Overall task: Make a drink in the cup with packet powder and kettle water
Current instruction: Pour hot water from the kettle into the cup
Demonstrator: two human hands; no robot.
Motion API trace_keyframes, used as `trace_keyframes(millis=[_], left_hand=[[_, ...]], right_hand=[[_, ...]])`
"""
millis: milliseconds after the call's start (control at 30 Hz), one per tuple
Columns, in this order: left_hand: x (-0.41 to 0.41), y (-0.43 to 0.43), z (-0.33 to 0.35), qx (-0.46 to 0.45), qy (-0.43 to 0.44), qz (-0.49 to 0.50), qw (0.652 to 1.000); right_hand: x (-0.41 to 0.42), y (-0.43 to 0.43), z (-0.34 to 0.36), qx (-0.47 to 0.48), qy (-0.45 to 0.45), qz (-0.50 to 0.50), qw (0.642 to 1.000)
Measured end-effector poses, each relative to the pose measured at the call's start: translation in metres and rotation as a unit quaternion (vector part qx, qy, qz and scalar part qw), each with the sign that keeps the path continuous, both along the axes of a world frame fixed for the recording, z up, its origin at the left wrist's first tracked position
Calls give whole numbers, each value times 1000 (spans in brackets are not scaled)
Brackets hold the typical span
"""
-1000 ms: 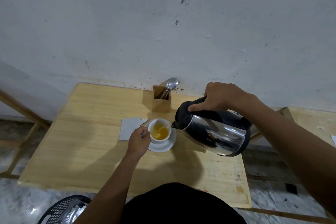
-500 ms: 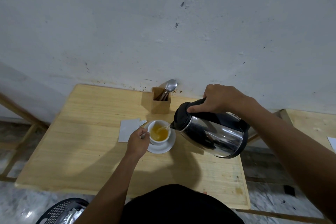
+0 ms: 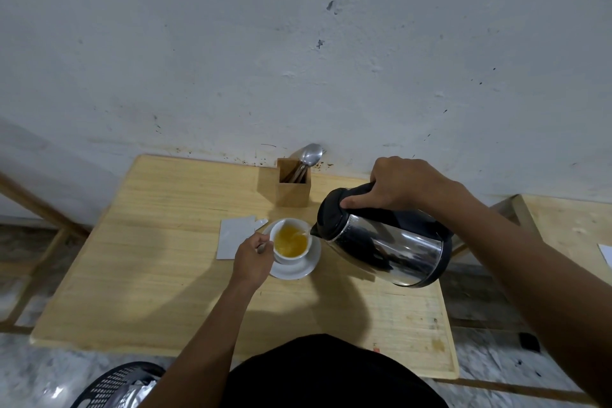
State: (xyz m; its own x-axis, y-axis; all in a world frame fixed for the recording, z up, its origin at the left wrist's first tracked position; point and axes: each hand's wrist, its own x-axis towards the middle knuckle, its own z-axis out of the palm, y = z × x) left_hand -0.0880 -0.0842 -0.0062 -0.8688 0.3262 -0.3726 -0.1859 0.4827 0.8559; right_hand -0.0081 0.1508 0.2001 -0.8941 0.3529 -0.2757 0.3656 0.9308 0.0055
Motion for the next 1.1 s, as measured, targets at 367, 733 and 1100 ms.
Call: trace_keyframes(millis=[367,733,1100], left_hand=[[1,1,1,3,-2,9,1000],[5,7,0,0,-1,38,999],[17,20,2,-50,62,88,993]], right_hand=[[8,14,-4,-46,30,-42,998],[50,68,-25,-229,187,-116,948],[82,132,-42,-287,385,-178,859]])
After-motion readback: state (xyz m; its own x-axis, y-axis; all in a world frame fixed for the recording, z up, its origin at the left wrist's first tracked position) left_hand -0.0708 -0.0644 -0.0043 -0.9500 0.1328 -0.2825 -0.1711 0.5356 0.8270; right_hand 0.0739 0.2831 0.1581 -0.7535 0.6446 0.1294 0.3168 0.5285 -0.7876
